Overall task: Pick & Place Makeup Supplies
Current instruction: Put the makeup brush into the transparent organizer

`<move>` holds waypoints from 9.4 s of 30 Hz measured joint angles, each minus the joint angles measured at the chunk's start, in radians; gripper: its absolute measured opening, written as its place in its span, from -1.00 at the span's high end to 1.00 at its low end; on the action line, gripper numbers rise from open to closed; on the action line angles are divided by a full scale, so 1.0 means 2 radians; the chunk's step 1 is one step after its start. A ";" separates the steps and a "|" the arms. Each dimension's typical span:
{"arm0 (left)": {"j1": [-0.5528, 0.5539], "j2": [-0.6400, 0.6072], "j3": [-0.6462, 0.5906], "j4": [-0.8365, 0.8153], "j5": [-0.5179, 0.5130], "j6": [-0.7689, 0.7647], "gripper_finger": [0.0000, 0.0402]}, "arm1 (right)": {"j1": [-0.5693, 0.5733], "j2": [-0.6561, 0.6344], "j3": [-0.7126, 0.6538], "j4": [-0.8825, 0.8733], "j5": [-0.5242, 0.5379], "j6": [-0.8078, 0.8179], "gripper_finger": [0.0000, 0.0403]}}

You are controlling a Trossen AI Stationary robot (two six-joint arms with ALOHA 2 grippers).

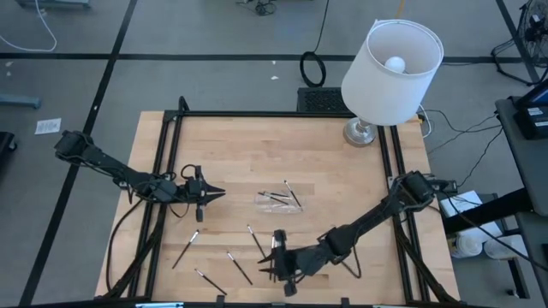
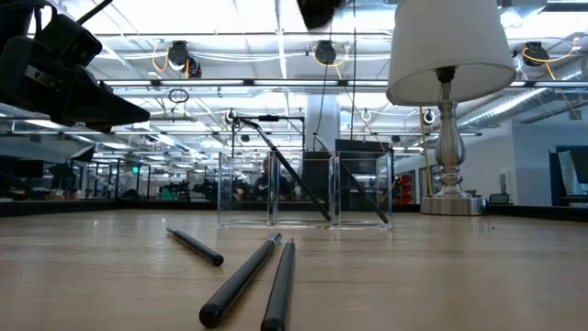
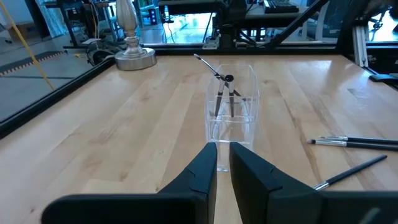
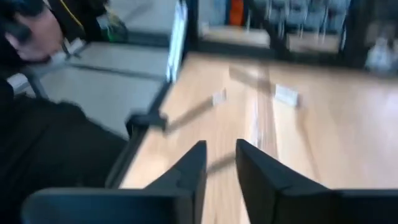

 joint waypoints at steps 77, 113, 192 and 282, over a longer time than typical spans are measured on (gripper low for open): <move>0.000 0.000 0.000 -0.011 -0.001 0.005 0.75 | -0.041 0.125 0.275 -0.559 -0.117 0.475 0.35; 0.000 0.000 0.000 -0.011 -0.001 0.006 0.75 | -0.080 0.127 0.227 -0.562 -0.129 0.474 0.23; 0.000 0.000 0.000 -0.014 -0.001 0.004 0.75 | -0.039 0.025 0.117 -0.515 -0.013 0.339 1.00; 0.000 0.000 0.000 -0.011 -0.005 0.026 0.75 | -0.187 0.020 -0.115 0.205 0.104 -0.008 1.00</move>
